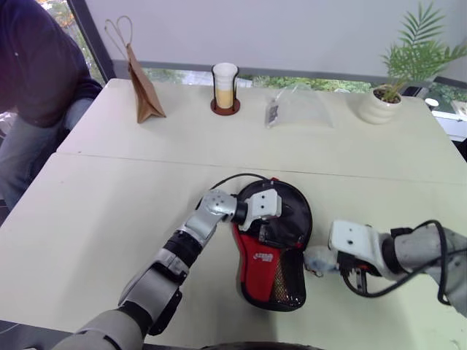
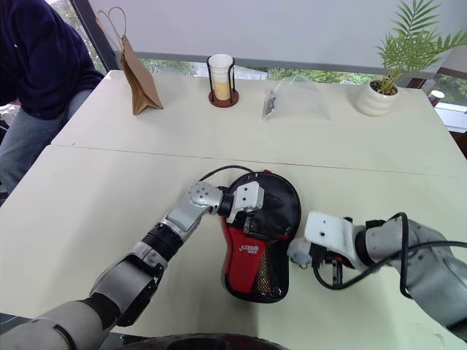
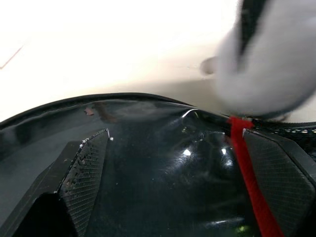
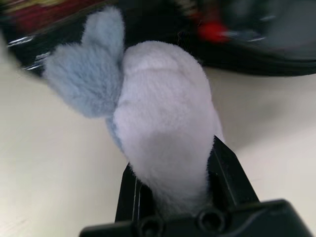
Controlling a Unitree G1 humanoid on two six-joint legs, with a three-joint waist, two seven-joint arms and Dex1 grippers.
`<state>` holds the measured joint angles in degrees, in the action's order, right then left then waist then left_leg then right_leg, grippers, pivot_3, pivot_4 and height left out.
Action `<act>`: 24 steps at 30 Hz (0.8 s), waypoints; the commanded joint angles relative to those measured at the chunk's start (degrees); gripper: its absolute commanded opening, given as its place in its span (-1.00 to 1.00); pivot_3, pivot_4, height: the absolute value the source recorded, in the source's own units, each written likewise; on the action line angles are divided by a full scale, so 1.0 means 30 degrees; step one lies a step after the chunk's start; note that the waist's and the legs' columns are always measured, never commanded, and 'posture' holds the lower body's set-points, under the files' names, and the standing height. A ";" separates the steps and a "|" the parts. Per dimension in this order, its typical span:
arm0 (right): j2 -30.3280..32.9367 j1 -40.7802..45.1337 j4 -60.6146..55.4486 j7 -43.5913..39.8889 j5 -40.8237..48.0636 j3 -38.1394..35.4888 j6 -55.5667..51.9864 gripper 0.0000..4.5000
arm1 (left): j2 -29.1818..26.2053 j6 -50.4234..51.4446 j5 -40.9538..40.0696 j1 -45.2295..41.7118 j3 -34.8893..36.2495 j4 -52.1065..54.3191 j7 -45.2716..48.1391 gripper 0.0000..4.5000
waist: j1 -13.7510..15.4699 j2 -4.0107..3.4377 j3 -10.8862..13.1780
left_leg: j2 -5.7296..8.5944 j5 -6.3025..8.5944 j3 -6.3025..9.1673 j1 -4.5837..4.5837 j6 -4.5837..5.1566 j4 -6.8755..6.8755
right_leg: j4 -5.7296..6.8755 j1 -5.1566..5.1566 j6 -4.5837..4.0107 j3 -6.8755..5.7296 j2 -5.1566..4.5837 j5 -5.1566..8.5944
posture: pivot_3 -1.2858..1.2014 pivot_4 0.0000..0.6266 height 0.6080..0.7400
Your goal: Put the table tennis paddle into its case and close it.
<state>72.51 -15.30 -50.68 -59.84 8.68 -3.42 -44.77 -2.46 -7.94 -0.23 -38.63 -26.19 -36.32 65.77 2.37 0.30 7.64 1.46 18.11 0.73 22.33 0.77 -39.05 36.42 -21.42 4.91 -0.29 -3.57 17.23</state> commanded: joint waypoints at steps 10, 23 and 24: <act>-0.0606 -0.8418 -0.3107 -0.1416 0.0930 -0.3858 0.0422 -0.94 | -0.0341 0.0150 0.1583 0.0791 -0.0963 -0.1808 -0.0874 1.00 | 0.0062 0.0058 -0.0032 | 0.0001 0.0010 0.0000 -0.0003 0.0018 -0.0007 | -0.0062 0.0040 0.0038 -0.0002 0.0000 -0.0023 | 0.03 -0.52 1.00; -0.1091 -0.9890 -0.2553 -0.1425 -0.0335 -0.5958 0.2084 -0.94 | -0.0305 0.0315 0.1435 0.0703 -0.0814 -0.1988 -0.0961 1.00 | 0.0014 0.0105 -0.0067 | 0.0001 0.0022 0.0000 -0.0014 0.0038 -0.0006 | -0.0104 0.0066 0.0040 -0.0006 0.0000 -0.0024 | 0.03 -0.52 1.00; -0.1153 -0.9012 -0.2218 -0.1247 -0.0103 -0.5976 0.1869 -0.72 | -0.0301 0.0331 0.1373 0.0684 -0.0734 -0.1996 -0.0981 1.00 | -0.0015 0.0110 -0.0071 | 0.0001 0.0021 0.0000 -0.0014 0.0038 -0.0006 | -0.0105 0.0066 0.0038 -0.0006 0.0000 -0.0023 | 0.03 -0.52 1.00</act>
<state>69.40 -43.79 -58.09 -63.49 7.58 -20.76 -37.94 -2.09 -9.24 0.29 -38.54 -26.73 -37.55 64.08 2.33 0.63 7.43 1.46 18.18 0.73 22.28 0.88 -39.07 36.09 -21.21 5.01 -0.31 -3.57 17.17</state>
